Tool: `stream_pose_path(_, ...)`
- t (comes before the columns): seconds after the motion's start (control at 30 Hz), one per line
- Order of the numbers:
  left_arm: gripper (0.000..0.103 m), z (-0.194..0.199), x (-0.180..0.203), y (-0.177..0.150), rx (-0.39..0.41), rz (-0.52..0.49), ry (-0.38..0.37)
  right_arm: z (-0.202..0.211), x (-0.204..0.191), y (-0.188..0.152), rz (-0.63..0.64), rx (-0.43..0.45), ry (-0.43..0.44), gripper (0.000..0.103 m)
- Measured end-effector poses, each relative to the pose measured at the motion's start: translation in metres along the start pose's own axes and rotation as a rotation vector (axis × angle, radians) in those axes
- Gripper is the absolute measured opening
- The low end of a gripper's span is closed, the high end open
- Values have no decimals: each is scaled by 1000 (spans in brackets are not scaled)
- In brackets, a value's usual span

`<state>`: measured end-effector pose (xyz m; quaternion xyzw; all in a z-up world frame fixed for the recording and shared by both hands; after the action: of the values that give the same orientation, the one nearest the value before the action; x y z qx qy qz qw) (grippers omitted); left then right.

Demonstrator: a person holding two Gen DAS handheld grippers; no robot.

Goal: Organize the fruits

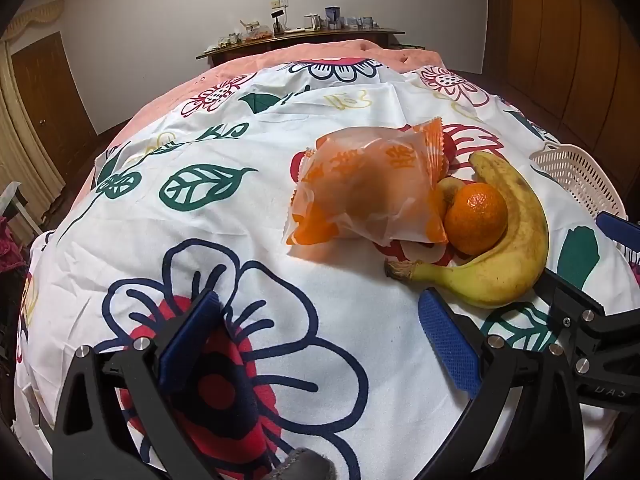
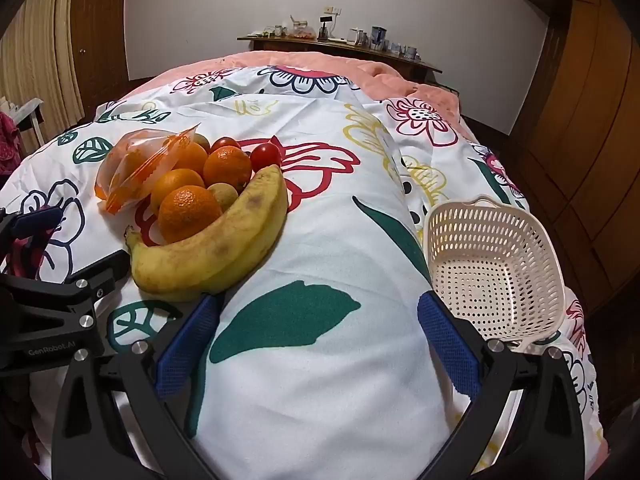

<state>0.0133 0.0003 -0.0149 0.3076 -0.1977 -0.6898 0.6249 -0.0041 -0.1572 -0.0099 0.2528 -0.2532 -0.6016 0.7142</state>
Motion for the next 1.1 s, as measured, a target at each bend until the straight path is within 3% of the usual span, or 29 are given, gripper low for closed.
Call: stream_pose_path(1.1, 101, 0, 0, 0, 6, -5, 7, -2, 4, 0, -22, -1, 30, 98)
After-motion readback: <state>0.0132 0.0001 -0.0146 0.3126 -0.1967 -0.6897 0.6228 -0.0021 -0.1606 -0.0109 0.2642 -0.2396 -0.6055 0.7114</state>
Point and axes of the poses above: each gripper's, at about its wrist camera, not at the fingertips, and z roughly against the way its jaws point, x to its right, y to its top, the point moved 2 cm from there along -z, roughly the way its jaws point, and after that the axes turned 7 degrees about y, right-handed, at the moved point
